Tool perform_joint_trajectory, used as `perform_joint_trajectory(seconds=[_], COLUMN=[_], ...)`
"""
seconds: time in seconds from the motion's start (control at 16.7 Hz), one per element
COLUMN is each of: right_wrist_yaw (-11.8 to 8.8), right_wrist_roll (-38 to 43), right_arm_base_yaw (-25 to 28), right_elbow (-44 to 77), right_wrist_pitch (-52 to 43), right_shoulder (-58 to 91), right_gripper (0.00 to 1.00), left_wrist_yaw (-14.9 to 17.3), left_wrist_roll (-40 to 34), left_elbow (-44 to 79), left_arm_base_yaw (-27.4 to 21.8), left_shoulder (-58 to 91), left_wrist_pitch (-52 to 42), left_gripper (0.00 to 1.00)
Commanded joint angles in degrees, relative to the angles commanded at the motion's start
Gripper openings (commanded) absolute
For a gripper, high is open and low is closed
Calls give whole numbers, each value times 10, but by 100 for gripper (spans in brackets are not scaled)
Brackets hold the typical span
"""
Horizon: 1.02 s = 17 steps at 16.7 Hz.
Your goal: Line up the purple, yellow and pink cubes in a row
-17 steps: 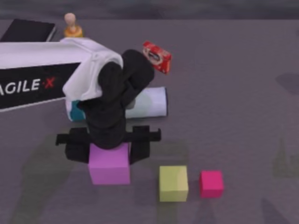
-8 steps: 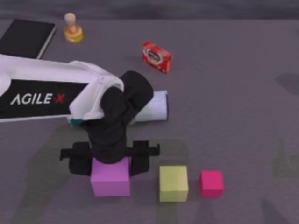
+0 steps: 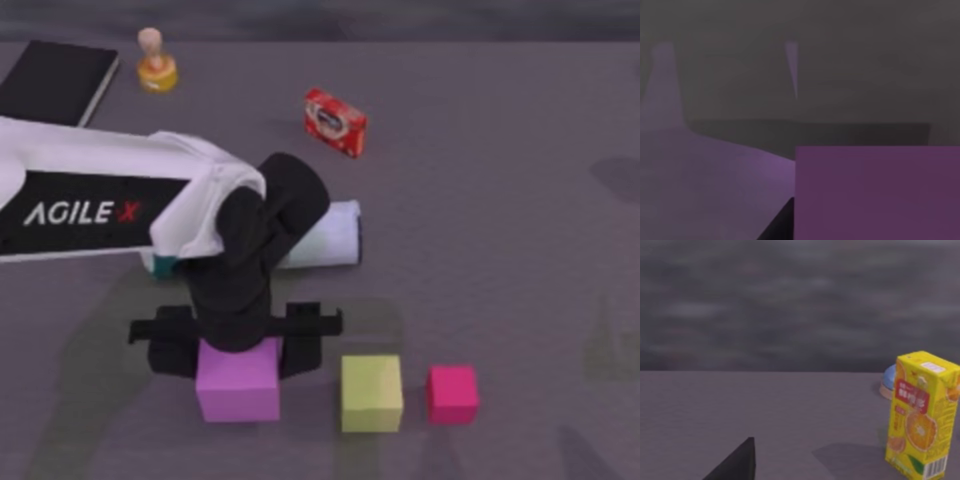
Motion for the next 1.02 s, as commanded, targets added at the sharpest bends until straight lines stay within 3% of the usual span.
perform_joint_trajectory(seconds=[0.3,1.02], right_wrist_yaw=[0,0], right_wrist_roll=[0,0], right_arm_base_yaw=[0,0], right_elbow=[0,0], right_wrist_pitch=[0,0], right_shoulder=[0,0], right_gripper=[100,100], left_wrist_yaw=[0,-1], left_wrist_roll=[0,-2], left_elbow=[0,18], left_arm_base_yaw=[0,2], left_shoulder=[0,-8], left_wrist_pitch=[0,-24], left_gripper=[98,100])
